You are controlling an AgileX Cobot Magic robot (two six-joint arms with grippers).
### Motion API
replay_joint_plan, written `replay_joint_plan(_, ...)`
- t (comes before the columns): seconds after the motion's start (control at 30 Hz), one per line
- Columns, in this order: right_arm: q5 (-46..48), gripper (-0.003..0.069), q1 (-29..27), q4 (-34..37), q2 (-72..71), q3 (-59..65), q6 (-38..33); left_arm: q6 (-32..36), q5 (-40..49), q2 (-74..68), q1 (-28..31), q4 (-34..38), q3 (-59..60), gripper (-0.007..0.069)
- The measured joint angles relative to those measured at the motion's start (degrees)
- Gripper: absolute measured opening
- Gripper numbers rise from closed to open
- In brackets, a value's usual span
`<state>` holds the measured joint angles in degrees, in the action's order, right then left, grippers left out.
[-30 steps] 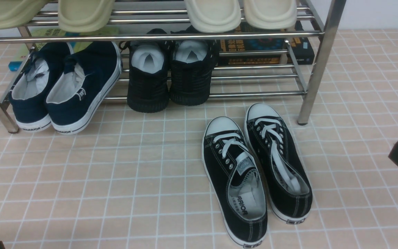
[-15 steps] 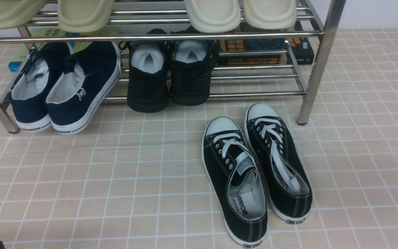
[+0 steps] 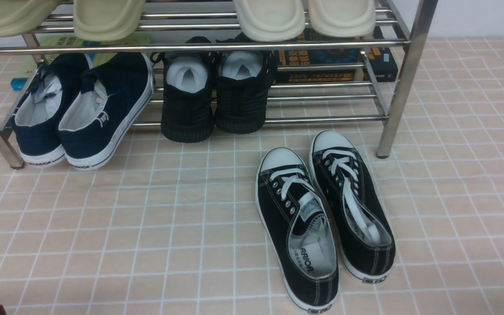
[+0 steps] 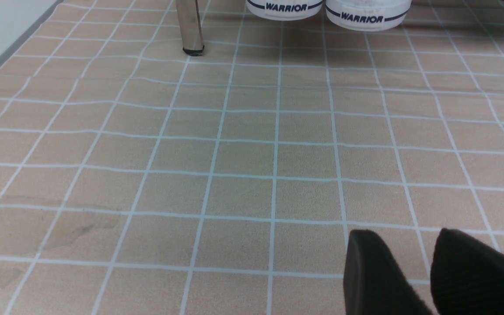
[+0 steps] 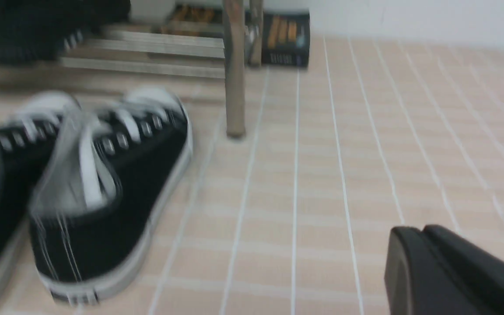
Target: Take the shoes off the shelf from the light coffee tablecloth by hand.
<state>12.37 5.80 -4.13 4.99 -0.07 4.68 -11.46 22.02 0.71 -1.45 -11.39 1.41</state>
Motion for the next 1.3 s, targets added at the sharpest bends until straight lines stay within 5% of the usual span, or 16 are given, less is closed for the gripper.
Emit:
replay_joint_plan(0.23,8.2,0.0055,-1.8,0.4,-5.0,1.3,0.0,0.0,0.0,0.0,0.0,0.0,0.0,0.0235)
replay_joint_plan(1.3,9.8,0.0095,-2.1,0.4,-5.6,0.9,0.0,0.0,0.0,0.0,0.0,0.0,0.0,0.0237)
